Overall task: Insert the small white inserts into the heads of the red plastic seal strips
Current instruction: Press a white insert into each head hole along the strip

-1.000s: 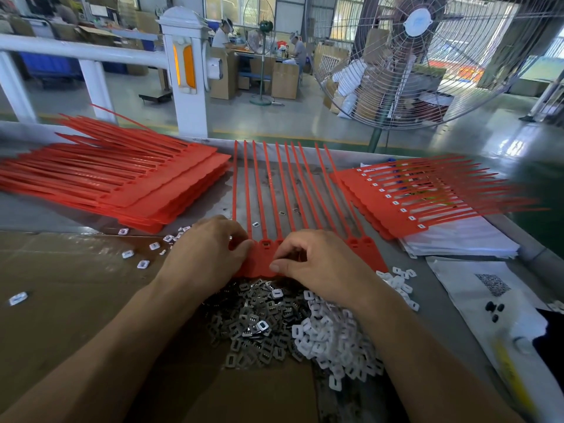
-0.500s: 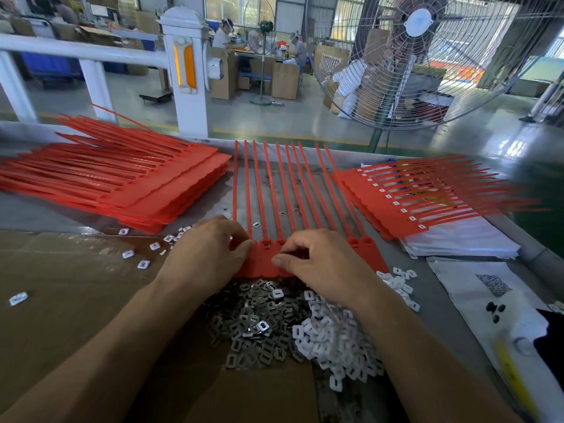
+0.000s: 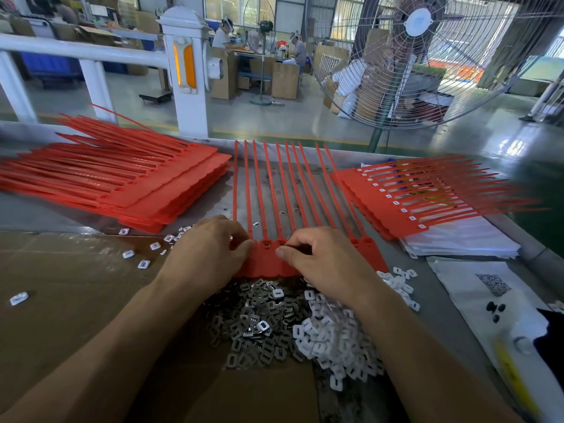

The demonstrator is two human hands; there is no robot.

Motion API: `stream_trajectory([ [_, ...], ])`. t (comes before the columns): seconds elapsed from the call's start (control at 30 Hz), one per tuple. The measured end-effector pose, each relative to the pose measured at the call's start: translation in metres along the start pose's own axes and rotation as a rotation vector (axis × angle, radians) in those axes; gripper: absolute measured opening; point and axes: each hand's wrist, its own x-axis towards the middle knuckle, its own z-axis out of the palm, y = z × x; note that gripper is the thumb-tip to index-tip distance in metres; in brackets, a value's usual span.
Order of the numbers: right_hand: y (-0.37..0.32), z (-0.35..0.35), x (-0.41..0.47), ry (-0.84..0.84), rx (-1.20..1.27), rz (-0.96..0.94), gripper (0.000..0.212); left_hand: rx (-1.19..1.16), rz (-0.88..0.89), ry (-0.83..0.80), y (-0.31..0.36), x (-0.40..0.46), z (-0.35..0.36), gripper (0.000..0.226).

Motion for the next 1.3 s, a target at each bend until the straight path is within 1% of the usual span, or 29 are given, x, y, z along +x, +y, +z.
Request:
stream_trajectory([
  [0.17, -0.001, -0.001, 0.001, 0.029, -0.002, -0.004, 0.027, -0.007, -0.001, -0.009, 0.000, 0.000, -0.001, 0.018],
  [0.2, -0.002, -0.002, 0.001, 0.029, -0.005, -0.002, 0.027, -0.008, -0.002, -0.010, 0.000, 0.000, -0.001, 0.017],
  [0.3, -0.002, -0.004, 0.001, -0.005, -0.005, 0.023, 0.015, -0.010, -0.004, -0.006, 0.001, 0.000, -0.001, 0.017],
  [0.33, -0.002, -0.004, 0.001, -0.024, -0.004, 0.035, 0.013, -0.009, -0.006, -0.005, 0.001, 0.000, -0.001, 0.017],
  [0.47, -0.003, -0.002, 0.001, -0.064, -0.027, 0.046, 0.019, -0.004, -0.011, -0.003, 0.001, 0.000, -0.001, 0.017],
  [0.67, -0.003, -0.002, 0.001, -0.082, -0.026, 0.023, 0.009, 0.006, -0.014, -0.005, 0.002, 0.000, -0.002, 0.017],
  [0.83, 0.000, -0.004, 0.001, -0.022, -0.033, 0.001, 0.013, -0.004, -0.014, -0.002, 0.002, 0.000, -0.001, 0.016],
  [0.93, 0.000, -0.006, 0.001, -0.023, -0.012, -0.007, 0.013, -0.007, -0.013, -0.001, 0.001, 0.000, -0.001, 0.016],
  [1.07, -0.003, -0.009, 0.000, -0.093, 0.029, -0.023, 0.004, 0.004, -0.001, 0.008, 0.001, 0.000, -0.001, 0.017],
  [1.2, -0.006, -0.016, -0.003, -0.283, 0.070, -0.079, 0.009, 0.008, 0.003, 0.011, 0.001, 0.000, 0.000, 0.017],
  [1.3, -0.007, -0.019, -0.004, -0.357, 0.045, -0.115, 0.006, 0.009, 0.004, 0.006, 0.000, 0.000, 0.000, 0.017],
])
